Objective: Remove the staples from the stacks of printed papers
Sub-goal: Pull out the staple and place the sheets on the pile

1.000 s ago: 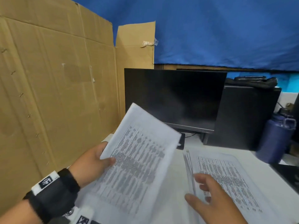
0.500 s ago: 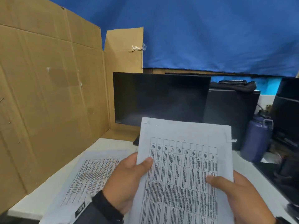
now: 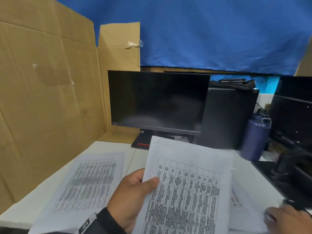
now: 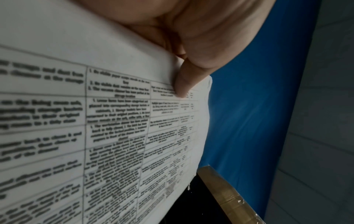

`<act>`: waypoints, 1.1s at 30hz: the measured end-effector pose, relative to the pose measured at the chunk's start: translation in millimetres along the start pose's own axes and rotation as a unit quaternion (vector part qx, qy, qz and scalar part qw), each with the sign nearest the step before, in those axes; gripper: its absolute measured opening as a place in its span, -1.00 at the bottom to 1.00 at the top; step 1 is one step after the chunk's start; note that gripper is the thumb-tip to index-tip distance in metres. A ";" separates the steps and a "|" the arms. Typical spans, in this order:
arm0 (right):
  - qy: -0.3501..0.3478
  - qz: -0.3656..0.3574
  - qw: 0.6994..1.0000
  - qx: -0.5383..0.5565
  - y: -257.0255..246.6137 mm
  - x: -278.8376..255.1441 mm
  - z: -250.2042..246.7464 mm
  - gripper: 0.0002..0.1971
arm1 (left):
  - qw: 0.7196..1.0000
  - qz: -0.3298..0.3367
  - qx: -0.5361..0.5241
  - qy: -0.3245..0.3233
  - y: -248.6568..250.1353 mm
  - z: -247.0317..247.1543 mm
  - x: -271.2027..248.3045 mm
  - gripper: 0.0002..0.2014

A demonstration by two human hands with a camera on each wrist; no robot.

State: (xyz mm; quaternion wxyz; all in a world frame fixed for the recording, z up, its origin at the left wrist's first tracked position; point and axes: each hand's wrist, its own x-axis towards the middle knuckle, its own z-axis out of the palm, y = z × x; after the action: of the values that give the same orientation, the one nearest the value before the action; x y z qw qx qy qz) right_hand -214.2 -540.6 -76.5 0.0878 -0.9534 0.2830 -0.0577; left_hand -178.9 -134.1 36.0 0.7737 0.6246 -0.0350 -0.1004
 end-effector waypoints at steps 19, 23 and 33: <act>0.131 -0.293 0.909 0.264 -99.1 -108.7 -118.3 -0.85 | 0.989 -0.013 0.099 -0.112 -26.9 16.3 -8.7 -0.63; 0.097 -0.393 0.891 0.206 -112.2 -121.5 -112.1 -0.78 | 0.959 -0.017 0.203 -0.197 -27.6 27.3 -21.8 -0.66; 0.062 -0.438 0.878 0.181 -118.3 -138.0 -116.6 -0.79 | 0.982 0.038 0.087 -0.165 -27.0 46.6 -35.8 -0.78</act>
State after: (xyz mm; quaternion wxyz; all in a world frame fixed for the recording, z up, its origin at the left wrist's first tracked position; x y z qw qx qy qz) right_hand -285.1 -382.9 52.9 0.2070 -0.9419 -0.1739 -0.1993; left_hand -225.3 -177.0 22.4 0.7033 0.6625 -0.1943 -0.1694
